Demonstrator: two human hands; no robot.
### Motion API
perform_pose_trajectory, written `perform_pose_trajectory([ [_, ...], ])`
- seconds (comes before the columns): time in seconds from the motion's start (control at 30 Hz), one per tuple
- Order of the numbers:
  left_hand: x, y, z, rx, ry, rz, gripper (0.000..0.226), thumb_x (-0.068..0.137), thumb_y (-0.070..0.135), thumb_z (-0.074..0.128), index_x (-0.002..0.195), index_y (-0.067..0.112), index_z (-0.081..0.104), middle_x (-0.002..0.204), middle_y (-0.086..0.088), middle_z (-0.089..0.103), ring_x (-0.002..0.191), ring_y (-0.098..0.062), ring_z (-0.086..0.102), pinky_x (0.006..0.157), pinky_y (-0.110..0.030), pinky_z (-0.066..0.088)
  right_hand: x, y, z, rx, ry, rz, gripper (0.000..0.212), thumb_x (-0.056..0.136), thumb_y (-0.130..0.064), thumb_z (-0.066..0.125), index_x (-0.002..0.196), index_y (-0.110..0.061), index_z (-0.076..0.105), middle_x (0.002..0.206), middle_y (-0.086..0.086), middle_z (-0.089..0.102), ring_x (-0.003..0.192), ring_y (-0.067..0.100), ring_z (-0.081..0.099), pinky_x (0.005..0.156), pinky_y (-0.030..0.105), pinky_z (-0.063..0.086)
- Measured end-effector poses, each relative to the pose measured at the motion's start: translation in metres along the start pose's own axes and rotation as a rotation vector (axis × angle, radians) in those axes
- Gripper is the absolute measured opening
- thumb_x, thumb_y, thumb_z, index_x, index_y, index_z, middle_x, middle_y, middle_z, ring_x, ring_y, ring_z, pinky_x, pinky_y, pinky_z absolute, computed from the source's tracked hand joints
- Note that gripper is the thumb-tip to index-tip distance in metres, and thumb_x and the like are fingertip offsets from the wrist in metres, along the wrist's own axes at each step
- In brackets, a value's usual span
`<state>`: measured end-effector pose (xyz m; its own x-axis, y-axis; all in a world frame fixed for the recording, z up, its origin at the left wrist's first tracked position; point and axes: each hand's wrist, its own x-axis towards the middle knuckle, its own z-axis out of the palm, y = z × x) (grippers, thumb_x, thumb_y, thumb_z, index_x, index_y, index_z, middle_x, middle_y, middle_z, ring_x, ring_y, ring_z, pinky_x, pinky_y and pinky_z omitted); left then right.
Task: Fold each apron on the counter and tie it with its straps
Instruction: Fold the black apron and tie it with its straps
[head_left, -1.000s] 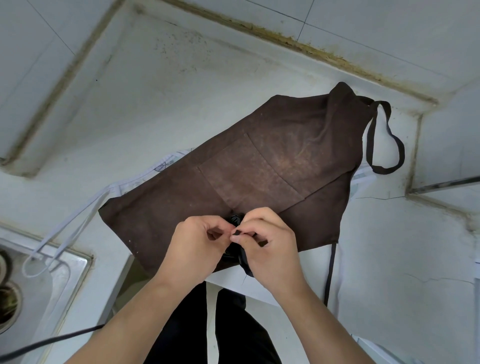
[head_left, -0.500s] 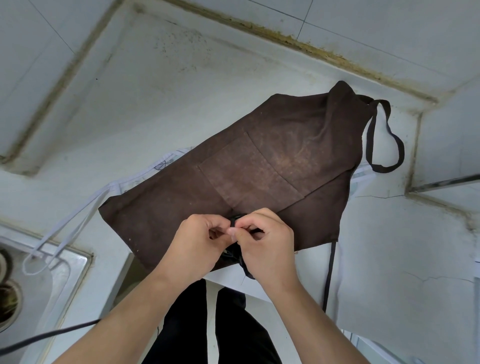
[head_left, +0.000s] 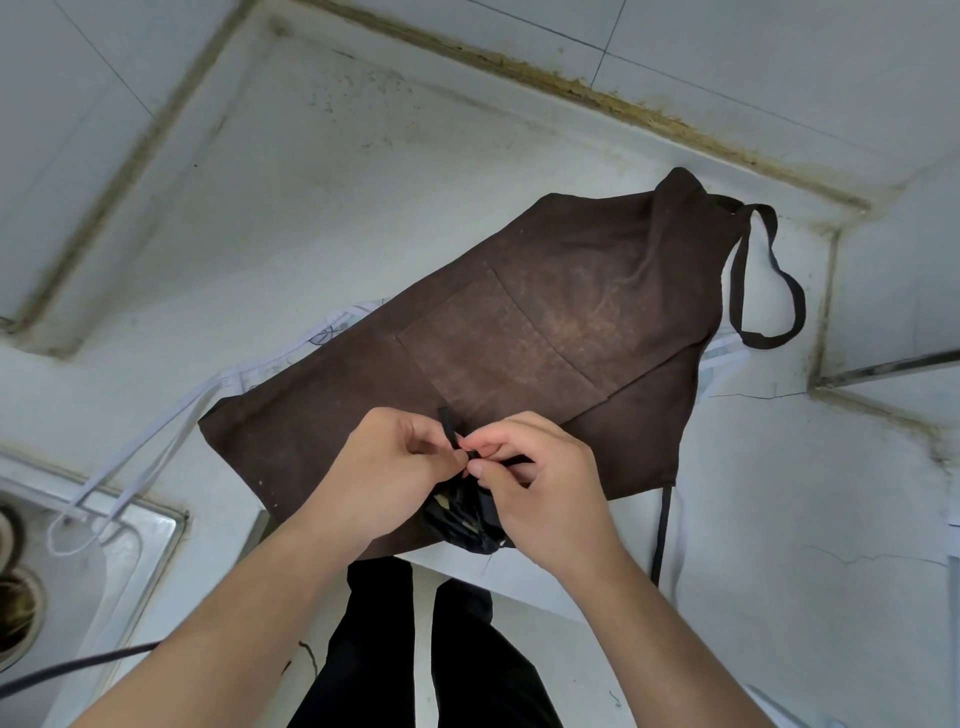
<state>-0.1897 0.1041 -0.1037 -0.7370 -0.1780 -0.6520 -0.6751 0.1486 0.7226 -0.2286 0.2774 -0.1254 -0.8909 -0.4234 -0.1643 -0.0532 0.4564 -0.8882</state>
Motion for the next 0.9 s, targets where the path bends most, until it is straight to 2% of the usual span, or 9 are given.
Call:
perform_pose_trajectory([
  [0.1, 0.002, -0.002, 0.000, -0.001, -0.040, -0.025, 0.016, 0.093, 0.013, 0.075, 0.077, 0.012, 0.081, 0.079, -0.010, 0.078, 0.075, -0.020, 0.071, 0.079, -0.032, 0.052, 0.002, 0.003, 0.004, -0.047, 0.018, -0.016, 0.025, 0.084, 0.006, 0.073, 0.088, -0.017, 0.080, 0.087, -0.013, 0.069, 0.079, 0.014, 0.072, 0.069, 0.033, 0.061],
  [0.2, 0.003, -0.004, 0.001, -0.030, -0.054, -0.055, 0.013, 0.091, 0.008, 0.077, 0.078, 0.009, 0.081, 0.084, -0.004, 0.080, 0.083, -0.026, 0.076, 0.084, -0.036, 0.057, 0.002, 0.006, 0.006, 0.015, 0.006, 0.070, 0.029, 0.085, 0.009, 0.069, 0.083, -0.019, 0.077, 0.081, -0.007, 0.070, 0.074, 0.017, 0.073, 0.069, 0.039, 0.062],
  [0.37, 0.001, -0.008, 0.002, -0.103, -0.056, -0.085, 0.010, 0.089, 0.001, 0.077, 0.080, 0.003, 0.080, 0.085, -0.002, 0.080, 0.066, -0.005, 0.068, 0.067, -0.017, 0.050, -0.002, 0.007, 0.006, 0.120, -0.075, 0.232, 0.036, 0.087, 0.006, 0.064, 0.086, -0.029, 0.070, 0.081, -0.004, 0.068, 0.076, 0.020, 0.067, 0.078, 0.049, 0.059],
  [0.47, 0.001, -0.010, 0.002, -0.122, -0.062, -0.077, 0.008, 0.088, 0.000, 0.077, 0.082, 0.004, 0.081, 0.083, -0.005, 0.080, 0.070, -0.010, 0.071, 0.072, -0.023, 0.053, -0.002, 0.004, 0.003, 0.040, -0.118, 0.132, 0.036, 0.087, 0.007, 0.064, 0.089, -0.029, 0.068, 0.086, -0.006, 0.063, 0.079, 0.022, 0.065, 0.074, 0.046, 0.059],
  [0.53, 0.002, -0.010, 0.002, -0.120, -0.059, -0.074, 0.008, 0.087, 0.000, 0.078, 0.084, 0.008, 0.081, 0.081, -0.011, 0.079, 0.073, -0.018, 0.074, 0.075, -0.029, 0.058, -0.002, 0.003, 0.001, -0.062, -0.150, 0.013, 0.032, 0.088, 0.005, 0.066, 0.091, -0.026, 0.068, 0.090, -0.010, 0.061, 0.086, 0.020, 0.064, 0.071, 0.036, 0.059],
  [0.6, 0.003, -0.010, 0.000, -0.111, -0.065, -0.074, 0.009, 0.085, 0.000, 0.079, 0.085, 0.008, 0.082, 0.078, -0.013, 0.078, 0.072, -0.020, 0.074, 0.074, -0.028, 0.059, -0.001, 0.003, -0.001, -0.118, -0.161, -0.046, 0.024, 0.088, 0.000, 0.071, 0.091, -0.024, 0.068, 0.090, -0.012, 0.061, 0.088, 0.018, 0.064, 0.070, 0.029, 0.057],
  [0.67, 0.003, -0.009, -0.001, -0.099, -0.085, -0.076, 0.007, 0.085, -0.001, 0.078, 0.084, 0.006, 0.081, 0.076, -0.011, 0.078, 0.069, -0.016, 0.072, 0.069, -0.024, 0.056, 0.000, 0.004, -0.002, -0.148, -0.152, -0.057, 0.022, 0.087, -0.002, 0.074, 0.089, -0.023, 0.068, 0.087, -0.012, 0.063, 0.085, 0.016, 0.065, 0.069, 0.030, 0.057],
  [0.8, 0.003, -0.009, 0.001, -0.080, -0.097, -0.098, 0.007, 0.084, 0.001, 0.078, 0.081, 0.007, 0.081, 0.075, -0.003, 0.077, 0.067, -0.008, 0.065, 0.072, -0.024, 0.051, 0.001, 0.005, -0.003, -0.180, -0.192, -0.029, 0.026, 0.087, 0.002, 0.071, 0.089, -0.023, 0.064, 0.082, -0.013, 0.062, 0.079, 0.014, 0.065, 0.068, 0.031, 0.056],
  [0.9, 0.003, -0.012, 0.003, -0.089, -0.083, -0.110, 0.008, 0.085, 0.005, 0.079, 0.081, 0.011, 0.081, 0.078, -0.007, 0.078, 0.069, -0.010, 0.063, 0.074, -0.026, 0.051, 0.001, 0.007, -0.004, -0.245, -0.228, -0.101, 0.025, 0.091, 0.000, 0.067, 0.093, -0.025, 0.063, 0.086, -0.012, 0.059, 0.080, 0.016, 0.061, 0.068, 0.034, 0.056],
])
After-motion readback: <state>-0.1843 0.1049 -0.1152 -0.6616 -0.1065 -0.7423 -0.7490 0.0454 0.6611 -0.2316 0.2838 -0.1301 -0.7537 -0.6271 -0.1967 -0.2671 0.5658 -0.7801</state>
